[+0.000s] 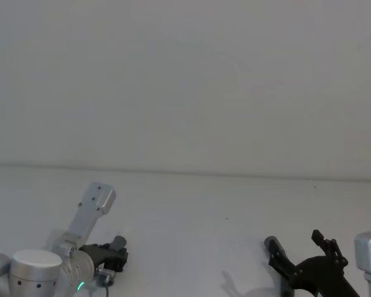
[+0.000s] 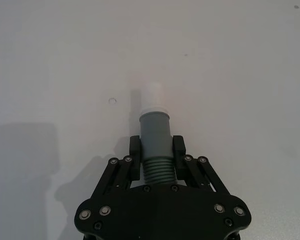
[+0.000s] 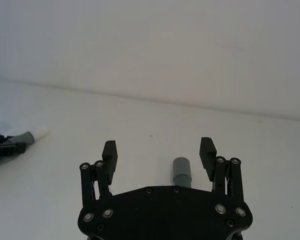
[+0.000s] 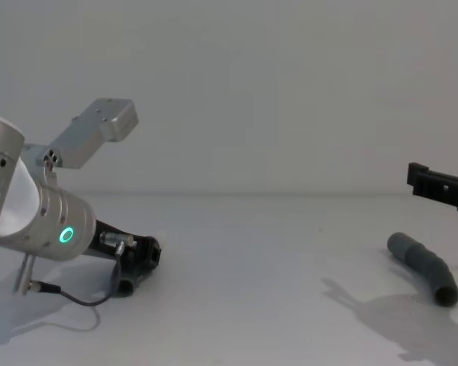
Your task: Use both hands to pick up one end of the pipe from the table, align the ends, and insert them.
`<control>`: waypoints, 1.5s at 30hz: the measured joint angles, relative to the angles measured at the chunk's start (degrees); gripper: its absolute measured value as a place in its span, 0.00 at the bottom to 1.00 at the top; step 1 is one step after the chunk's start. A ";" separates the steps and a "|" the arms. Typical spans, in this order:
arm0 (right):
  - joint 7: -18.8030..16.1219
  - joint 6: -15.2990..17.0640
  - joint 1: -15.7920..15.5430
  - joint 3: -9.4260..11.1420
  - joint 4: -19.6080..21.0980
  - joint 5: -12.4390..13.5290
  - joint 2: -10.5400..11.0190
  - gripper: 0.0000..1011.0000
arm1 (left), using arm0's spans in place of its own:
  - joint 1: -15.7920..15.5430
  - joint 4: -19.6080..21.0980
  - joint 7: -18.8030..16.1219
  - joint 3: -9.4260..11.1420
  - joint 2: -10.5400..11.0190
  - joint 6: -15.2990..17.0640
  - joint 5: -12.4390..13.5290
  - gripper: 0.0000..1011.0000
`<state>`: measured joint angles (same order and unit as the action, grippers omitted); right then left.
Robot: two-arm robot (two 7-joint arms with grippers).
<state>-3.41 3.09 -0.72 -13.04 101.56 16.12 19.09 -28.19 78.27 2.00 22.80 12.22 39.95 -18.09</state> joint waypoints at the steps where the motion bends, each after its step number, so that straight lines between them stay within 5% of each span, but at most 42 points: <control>1: 0.22 0.73 0.12 -0.11 0.21 -0.20 -0.10 0.99 | 0.00 0.00 0.00 0.00 0.00 0.00 0.00 0.34; 26: 5.02 23.11 7.20 -3.63 0.30 -5.23 -2.47 0.99 | 0.00 0.00 -0.01 0.00 0.00 0.01 0.00 0.34; 36: 6.02 27.71 10.68 -3.88 -3.11 -5.88 -4.62 0.99 | 0.00 0.00 -0.01 0.00 0.00 0.00 -0.01 0.34; 45: 6.35 28.73 12.52 -4.11 -6.15 -6.42 -5.95 0.99 | 0.00 0.00 -0.01 0.00 0.01 0.00 0.00 0.34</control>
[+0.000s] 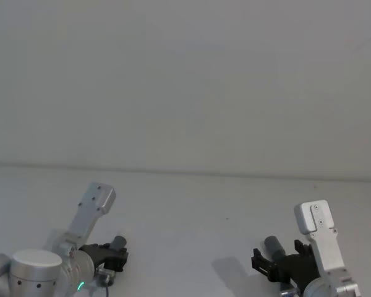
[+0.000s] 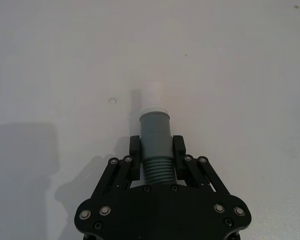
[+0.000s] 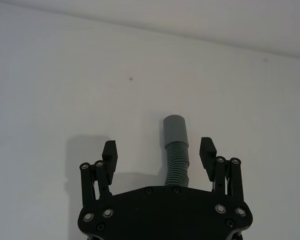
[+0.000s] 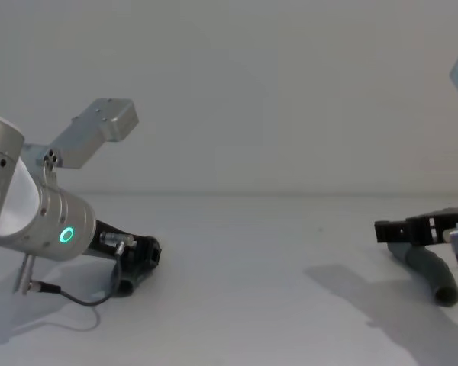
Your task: Use both hands to pick up one end of the pipe from the table, align the ends, and insert them.
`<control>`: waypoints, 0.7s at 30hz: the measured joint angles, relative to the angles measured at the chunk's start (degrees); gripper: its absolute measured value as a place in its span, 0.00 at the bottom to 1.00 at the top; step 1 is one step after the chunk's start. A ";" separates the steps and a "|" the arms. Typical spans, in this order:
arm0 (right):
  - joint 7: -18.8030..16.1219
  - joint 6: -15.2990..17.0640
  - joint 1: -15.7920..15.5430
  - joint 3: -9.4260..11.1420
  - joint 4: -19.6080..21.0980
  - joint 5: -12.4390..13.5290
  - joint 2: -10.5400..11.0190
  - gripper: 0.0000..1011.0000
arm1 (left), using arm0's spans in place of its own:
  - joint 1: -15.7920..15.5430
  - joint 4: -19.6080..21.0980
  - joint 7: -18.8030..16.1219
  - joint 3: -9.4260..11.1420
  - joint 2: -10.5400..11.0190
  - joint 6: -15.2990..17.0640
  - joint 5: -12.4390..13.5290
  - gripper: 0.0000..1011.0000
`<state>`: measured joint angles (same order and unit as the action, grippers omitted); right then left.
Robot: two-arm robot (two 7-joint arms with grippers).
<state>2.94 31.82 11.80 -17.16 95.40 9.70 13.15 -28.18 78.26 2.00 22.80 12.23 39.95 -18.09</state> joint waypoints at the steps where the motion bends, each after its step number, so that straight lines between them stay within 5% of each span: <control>1: 0.04 0.04 0.27 -0.01 -0.64 -0.06 -0.28 0.99 | 0.00 0.00 0.00 0.00 0.00 0.00 0.00 0.34; 21: 0.96 0.74 3.02 1.44 -6.58 -0.23 -3.33 0.99 | 0.00 0.00 0.00 0.00 -0.01 0.00 0.00 0.34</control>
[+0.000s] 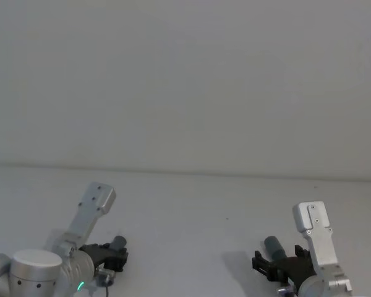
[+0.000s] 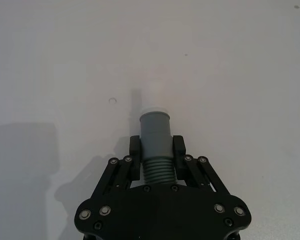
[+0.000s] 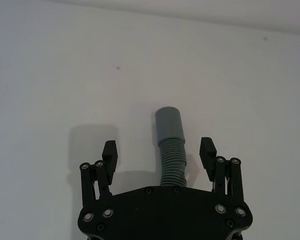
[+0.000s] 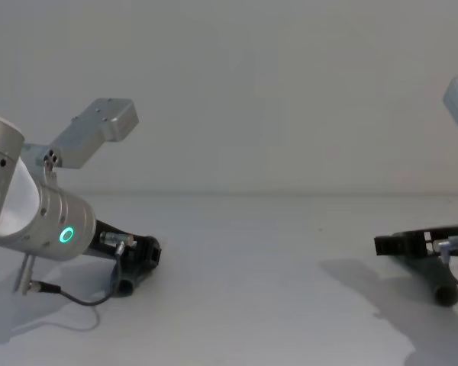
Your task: Use both hands to pick up one end of the pipe from the table, align the ends, and insert them.
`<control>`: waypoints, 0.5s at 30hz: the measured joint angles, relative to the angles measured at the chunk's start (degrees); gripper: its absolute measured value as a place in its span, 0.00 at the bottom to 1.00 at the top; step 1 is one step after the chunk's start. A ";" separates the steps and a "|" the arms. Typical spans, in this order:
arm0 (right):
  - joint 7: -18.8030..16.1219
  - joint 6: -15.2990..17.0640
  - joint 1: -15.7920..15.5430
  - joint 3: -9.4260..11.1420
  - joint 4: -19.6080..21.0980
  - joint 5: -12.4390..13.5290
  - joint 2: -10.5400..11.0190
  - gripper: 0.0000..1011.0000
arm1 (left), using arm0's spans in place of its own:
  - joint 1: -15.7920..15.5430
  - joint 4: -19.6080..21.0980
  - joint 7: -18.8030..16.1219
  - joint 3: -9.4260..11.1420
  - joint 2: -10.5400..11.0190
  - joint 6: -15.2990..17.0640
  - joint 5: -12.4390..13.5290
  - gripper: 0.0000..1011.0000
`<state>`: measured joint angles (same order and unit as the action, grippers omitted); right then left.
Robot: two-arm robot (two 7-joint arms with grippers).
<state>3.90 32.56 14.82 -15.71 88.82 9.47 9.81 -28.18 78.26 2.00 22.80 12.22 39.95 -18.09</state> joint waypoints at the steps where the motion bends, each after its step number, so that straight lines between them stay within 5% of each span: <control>1: 0.04 0.08 0.08 0.08 -0.18 0.00 -0.10 0.99 | 0.00 0.00 0.00 0.00 0.00 0.00 0.00 0.34; 15: 0.79 1.10 1.74 1.24 -3.97 -0.27 -1.41 0.99 | 0.00 0.00 0.00 0.00 0.00 0.00 0.00 0.34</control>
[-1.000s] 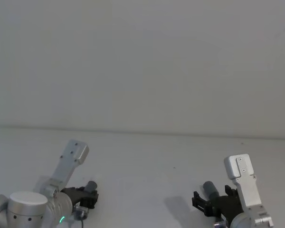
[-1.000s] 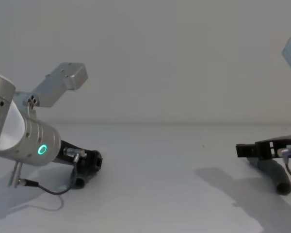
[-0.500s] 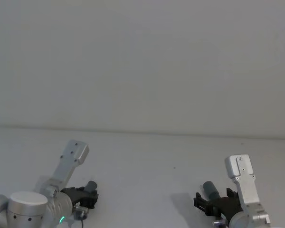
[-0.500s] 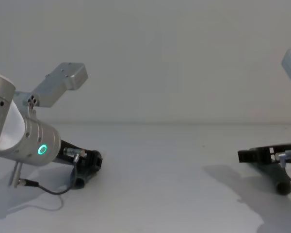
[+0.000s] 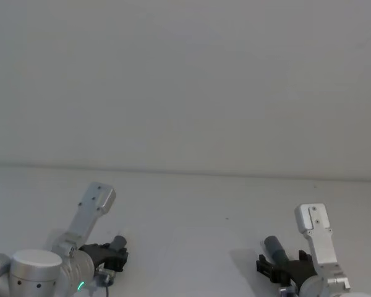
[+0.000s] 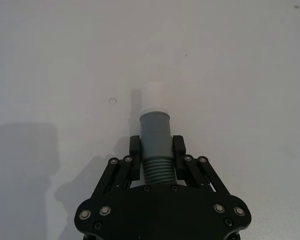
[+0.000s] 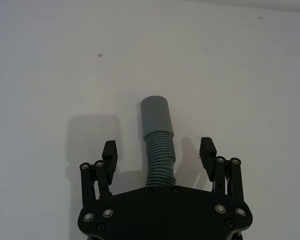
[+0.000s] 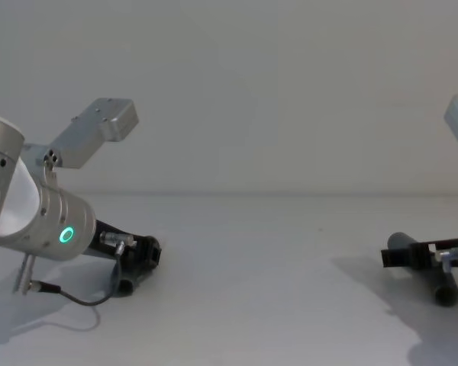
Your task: Use both hands to pick up one end of the pipe from the table, align the ends, and insert them.
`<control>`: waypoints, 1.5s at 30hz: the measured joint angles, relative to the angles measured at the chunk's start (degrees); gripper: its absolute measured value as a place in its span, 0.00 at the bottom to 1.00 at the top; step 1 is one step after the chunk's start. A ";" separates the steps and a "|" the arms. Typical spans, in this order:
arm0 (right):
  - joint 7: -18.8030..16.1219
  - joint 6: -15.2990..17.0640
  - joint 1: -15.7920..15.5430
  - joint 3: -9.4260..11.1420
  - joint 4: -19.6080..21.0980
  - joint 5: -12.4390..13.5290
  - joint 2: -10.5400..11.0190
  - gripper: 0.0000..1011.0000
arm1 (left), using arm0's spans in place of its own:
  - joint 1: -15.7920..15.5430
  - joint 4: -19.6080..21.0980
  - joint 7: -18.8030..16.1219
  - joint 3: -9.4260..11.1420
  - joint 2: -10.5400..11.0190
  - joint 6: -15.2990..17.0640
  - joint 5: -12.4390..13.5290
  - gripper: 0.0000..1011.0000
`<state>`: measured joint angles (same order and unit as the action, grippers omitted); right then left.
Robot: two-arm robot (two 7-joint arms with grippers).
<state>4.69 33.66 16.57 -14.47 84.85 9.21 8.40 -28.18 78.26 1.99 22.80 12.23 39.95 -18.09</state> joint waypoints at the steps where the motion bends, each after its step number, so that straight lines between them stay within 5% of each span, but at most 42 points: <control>1: 0.00 0.03 0.16 0.06 -0.30 -0.08 -0.07 0.99 | 0.00 0.00 0.00 0.00 0.00 0.00 0.00 0.34; 13: -0.09 0.14 0.89 0.40 -1.78 -0.57 -0.43 0.99 | 0.00 0.00 0.00 0.00 0.00 0.00 0.00 0.34; 22: -0.31 0.13 1.14 0.51 -2.25 -0.73 -0.55 0.78 | 0.00 0.00 0.00 0.00 0.00 0.00 0.00 0.34; 36: -0.42 0.07 1.28 0.61 -2.57 -0.85 -0.61 0.30 | 0.00 0.00 0.00 0.00 0.00 0.00 0.00 0.34; 45: -0.49 0.07 1.33 0.61 -2.64 -0.88 -0.64 0.25 | 0.00 0.00 0.00 0.00 0.00 0.00 0.00 0.34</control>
<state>4.20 33.73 17.90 -13.86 82.21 8.33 7.76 -28.18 78.26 2.00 22.80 12.23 39.95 -18.09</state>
